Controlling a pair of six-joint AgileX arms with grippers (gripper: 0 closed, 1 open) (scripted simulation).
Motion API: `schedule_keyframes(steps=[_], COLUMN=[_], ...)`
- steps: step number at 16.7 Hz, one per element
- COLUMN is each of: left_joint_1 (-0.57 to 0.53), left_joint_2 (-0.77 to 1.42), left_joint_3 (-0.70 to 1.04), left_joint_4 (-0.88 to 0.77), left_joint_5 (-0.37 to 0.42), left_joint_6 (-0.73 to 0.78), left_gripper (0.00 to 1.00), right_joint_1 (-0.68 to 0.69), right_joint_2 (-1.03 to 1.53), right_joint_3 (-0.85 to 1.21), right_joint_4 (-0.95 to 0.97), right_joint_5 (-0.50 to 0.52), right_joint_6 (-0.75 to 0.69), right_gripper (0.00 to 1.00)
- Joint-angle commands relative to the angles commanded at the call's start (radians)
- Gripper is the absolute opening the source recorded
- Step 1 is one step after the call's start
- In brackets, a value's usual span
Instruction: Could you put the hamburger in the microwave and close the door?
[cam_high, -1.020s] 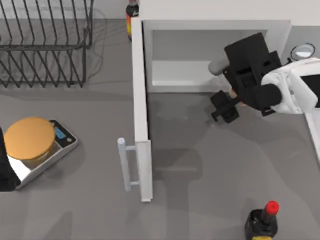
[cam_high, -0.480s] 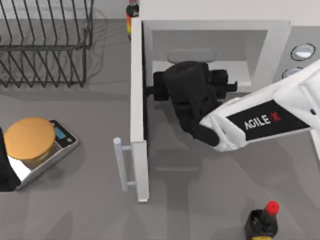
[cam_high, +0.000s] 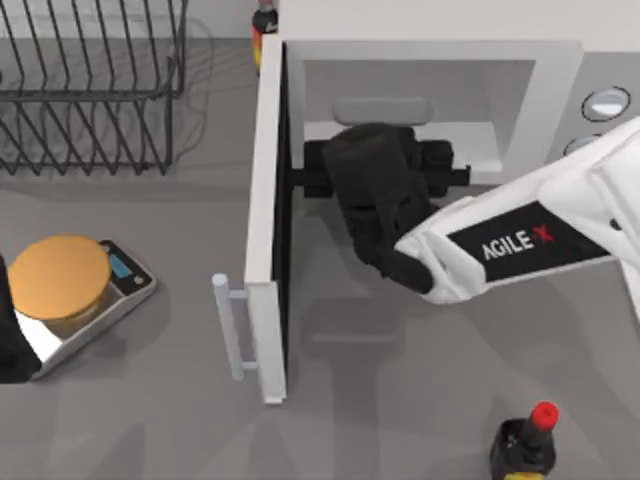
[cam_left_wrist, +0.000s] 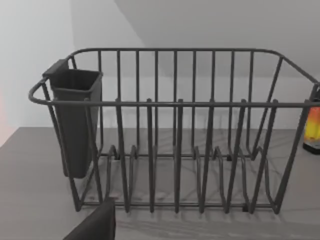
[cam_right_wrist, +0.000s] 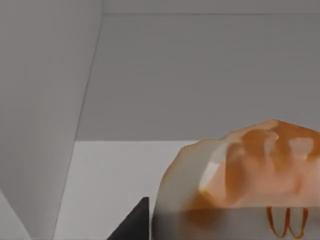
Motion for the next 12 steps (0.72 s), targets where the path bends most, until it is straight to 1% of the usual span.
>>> schedule_keyframes(steps=[2, 4, 12], left_joint_1=[0.0, 0.0, 0.0], left_joint_2=[0.0, 0.0, 0.0], left_joint_3=[0.0, 0.0, 0.0], left_joint_4=[0.0, 0.0, 0.0], left_joint_5=[0.0, 0.0, 0.0], left_joint_6=[0.0, 0.0, 0.0], left_gripper=[1.0, 1.0, 1.0], right_joint_1=[-0.009, -0.027, -0.136], right_joint_2=[0.038, 0.093, 0.357], right_joint_3=[0.056, 0.155, 0.665], right_joint_4=[-0.021, -0.052, -0.228], right_joint_5=[-0.012, -0.028, -0.118], right_joint_6=[-0.008, -0.018, -0.074], right_gripper=[0.0, 0.0, 0.0])
